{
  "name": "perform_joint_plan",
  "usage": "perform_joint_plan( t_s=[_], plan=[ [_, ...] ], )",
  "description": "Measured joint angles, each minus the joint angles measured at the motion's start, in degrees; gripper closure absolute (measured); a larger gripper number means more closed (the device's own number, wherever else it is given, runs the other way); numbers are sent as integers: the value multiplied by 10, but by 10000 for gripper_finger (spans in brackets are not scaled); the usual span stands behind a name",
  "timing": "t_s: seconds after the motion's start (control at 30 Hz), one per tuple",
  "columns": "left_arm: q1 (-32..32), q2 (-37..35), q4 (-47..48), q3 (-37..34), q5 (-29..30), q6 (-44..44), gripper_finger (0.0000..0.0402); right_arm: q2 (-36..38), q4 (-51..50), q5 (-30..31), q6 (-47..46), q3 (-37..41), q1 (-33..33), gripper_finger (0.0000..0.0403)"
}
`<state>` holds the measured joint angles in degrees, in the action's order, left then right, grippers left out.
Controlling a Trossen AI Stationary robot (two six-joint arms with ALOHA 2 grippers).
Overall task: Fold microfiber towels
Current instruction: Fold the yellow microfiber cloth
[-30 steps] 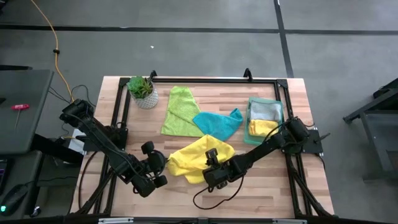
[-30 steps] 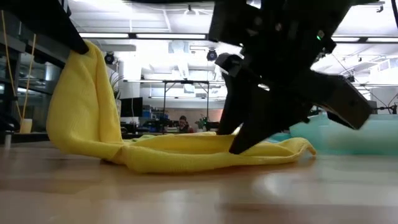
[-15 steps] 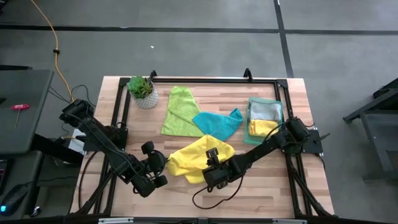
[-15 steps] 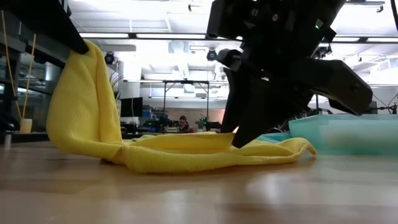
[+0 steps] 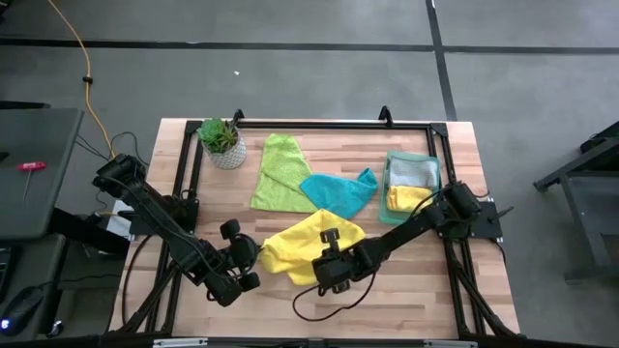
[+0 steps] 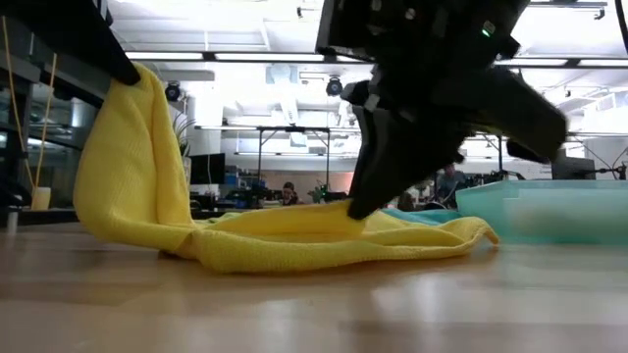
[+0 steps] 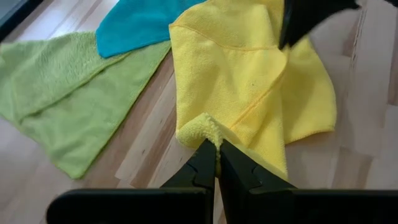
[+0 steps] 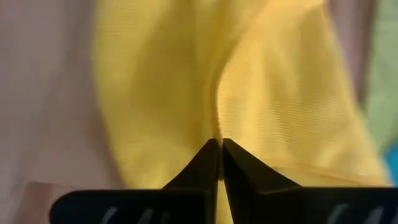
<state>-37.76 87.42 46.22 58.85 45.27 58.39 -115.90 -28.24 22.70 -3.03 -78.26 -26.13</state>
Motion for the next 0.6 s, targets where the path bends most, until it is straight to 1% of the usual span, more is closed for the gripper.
perform_joint_plan(
  t_s=[0.13, 0.33, 0.47, 0.6],
  plan=[
    [0, -9, 20, 8, 1, -41, 401, 13, -115, 55, -10, -60, -6, 399],
    [-6, -50, 63, 66, 25, -84, 401, 50, -311, 119, -67, -199, -45, 402],
    [-24, -67, 63, 110, 34, -139, 401, 52, -418, 119, -116, -307, -88, 402],
    [-45, -67, 63, 153, 8, -186, 401, 51, -480, 117, -151, -395, -140, 402]
  ],
)
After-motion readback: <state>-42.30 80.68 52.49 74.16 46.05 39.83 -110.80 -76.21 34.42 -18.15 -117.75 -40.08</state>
